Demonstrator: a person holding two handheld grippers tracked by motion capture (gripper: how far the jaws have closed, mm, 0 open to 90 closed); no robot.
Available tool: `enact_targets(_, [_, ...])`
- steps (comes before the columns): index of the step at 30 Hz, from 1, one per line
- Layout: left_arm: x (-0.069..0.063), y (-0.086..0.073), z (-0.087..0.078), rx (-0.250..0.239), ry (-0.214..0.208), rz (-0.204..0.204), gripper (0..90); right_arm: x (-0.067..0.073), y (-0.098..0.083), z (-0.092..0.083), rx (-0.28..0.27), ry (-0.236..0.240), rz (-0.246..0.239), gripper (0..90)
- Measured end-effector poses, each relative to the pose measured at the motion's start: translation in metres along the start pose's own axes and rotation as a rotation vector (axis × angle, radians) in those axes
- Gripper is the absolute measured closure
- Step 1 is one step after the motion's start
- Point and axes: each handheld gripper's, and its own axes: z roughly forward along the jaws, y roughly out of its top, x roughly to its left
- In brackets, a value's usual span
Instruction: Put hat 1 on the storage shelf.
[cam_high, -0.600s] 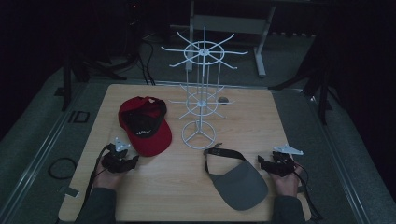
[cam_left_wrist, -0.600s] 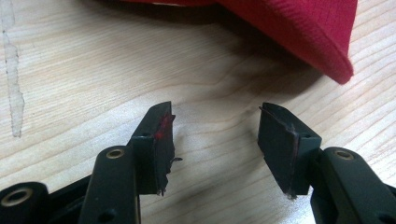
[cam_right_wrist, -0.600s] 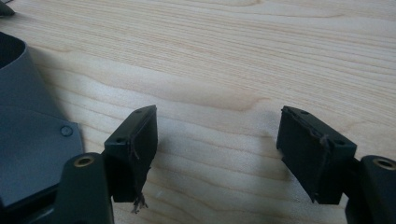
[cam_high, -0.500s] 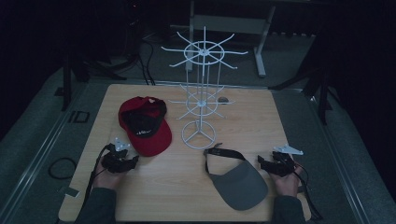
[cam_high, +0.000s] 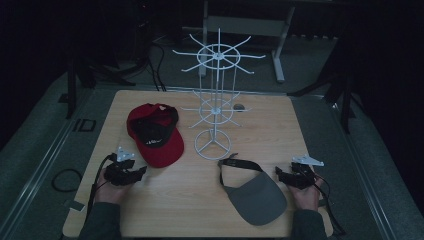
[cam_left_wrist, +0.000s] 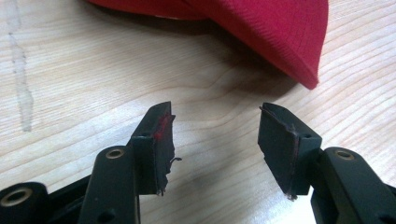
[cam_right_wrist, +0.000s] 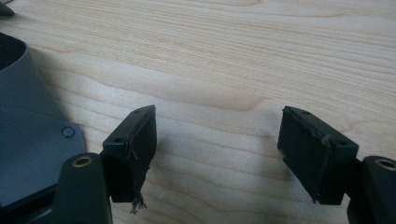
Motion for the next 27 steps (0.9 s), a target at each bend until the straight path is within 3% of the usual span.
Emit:
enact_targets(8, [0.002, 0.007, -0.012, -0.024, -0.119, -0.051, 47.6, 0.000, 0.000, 0.000, 0.000, -0.002, 0.002, 28.3])
enact_targets(14, [0.005, 0.015, -0.012, -0.038, -0.170, -0.082, 46.3, 0.000, 0.000, 0.000, 0.000, -0.002, 0.001, 28.3])
enact_targets(19, [0.005, 0.025, -0.008, -0.032, -0.190, -0.094, 45.0, 0.000, 0.000, 0.000, 0.000, -0.002, 0.003, 28.2])
enact_targets(27, [0.006, 0.037, 0.008, 0.016, -0.201, -0.102, 45.1, 0.000, 0.000, 0.000, 0.000, -0.001, 0.003, 28.2])
